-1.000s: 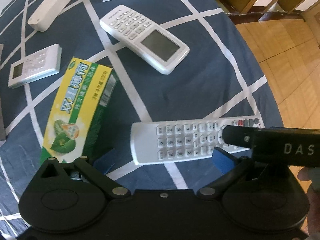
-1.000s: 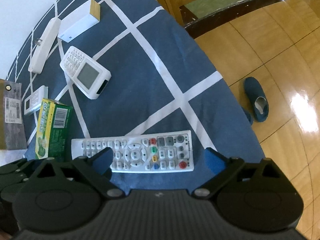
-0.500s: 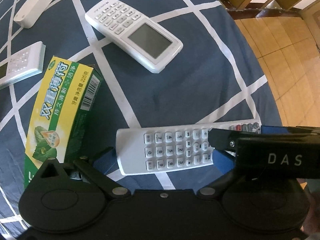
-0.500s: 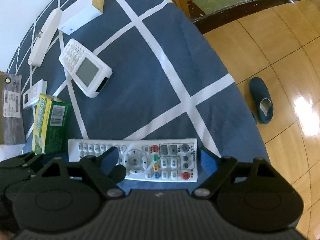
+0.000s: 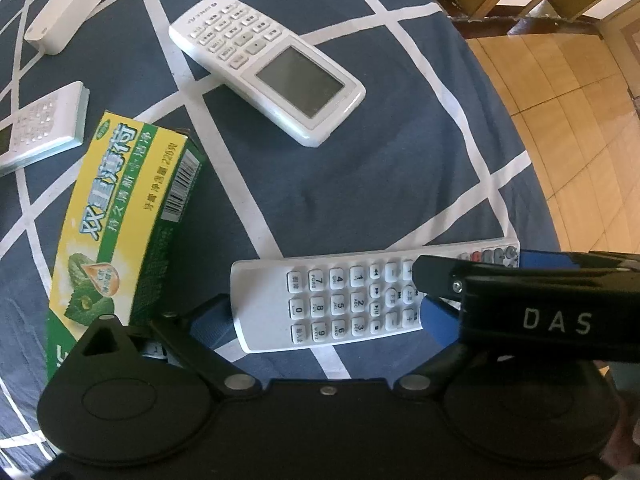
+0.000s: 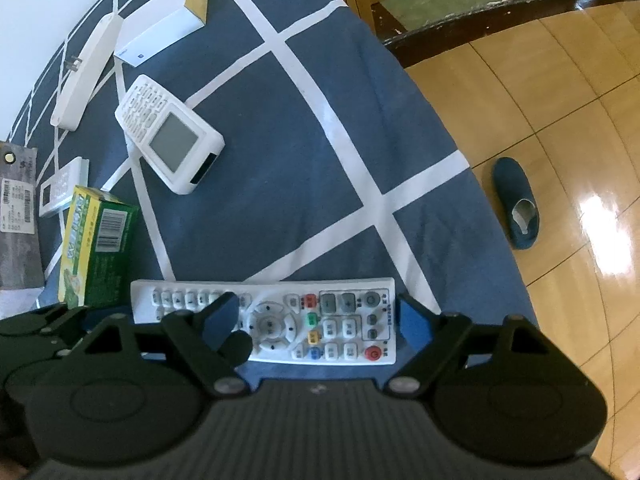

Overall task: Organize objects
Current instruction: 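Close the right gripper on the white TV remote and lift it, then carry the white TV remote in the right gripper over the cardboard box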

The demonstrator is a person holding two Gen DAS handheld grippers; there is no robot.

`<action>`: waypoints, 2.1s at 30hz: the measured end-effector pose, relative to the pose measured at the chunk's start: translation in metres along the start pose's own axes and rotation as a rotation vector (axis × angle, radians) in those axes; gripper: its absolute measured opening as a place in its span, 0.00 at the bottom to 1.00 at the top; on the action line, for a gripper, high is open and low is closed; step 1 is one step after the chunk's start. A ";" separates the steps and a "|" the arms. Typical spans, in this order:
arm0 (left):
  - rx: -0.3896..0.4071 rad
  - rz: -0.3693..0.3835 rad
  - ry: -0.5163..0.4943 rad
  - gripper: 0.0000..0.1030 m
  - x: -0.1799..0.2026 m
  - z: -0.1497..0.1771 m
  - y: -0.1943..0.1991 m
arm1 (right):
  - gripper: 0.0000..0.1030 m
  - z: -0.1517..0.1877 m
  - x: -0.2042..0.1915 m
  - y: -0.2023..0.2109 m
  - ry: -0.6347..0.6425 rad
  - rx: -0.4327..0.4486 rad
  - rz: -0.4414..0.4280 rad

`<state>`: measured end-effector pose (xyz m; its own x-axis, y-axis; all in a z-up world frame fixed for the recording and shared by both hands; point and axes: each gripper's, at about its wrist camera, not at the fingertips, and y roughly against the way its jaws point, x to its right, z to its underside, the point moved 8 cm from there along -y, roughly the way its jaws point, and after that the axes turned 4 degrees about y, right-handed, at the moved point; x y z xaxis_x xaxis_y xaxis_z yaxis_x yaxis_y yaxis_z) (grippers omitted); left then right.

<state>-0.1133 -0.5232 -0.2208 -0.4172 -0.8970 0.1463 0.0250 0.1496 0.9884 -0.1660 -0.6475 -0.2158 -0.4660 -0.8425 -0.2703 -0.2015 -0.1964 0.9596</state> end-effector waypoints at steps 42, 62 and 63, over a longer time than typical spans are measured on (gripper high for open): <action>0.272 -0.089 0.188 0.95 -0.233 0.042 0.164 | 0.82 0.018 -0.283 0.053 0.264 0.194 -0.099; 0.365 -0.122 0.279 0.95 -0.372 0.082 0.215 | 0.82 0.052 -0.441 0.044 0.401 0.248 -0.139; 0.369 -0.121 0.288 0.95 -0.378 0.082 0.216 | 0.82 0.052 -0.447 0.043 0.406 0.249 -0.140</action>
<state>-0.0245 -0.1174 -0.0655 -0.1277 -0.9879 0.0880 -0.3535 0.1282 0.9266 -0.0107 -0.2532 -0.0575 -0.0564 -0.9538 -0.2951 -0.4606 -0.2374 0.8553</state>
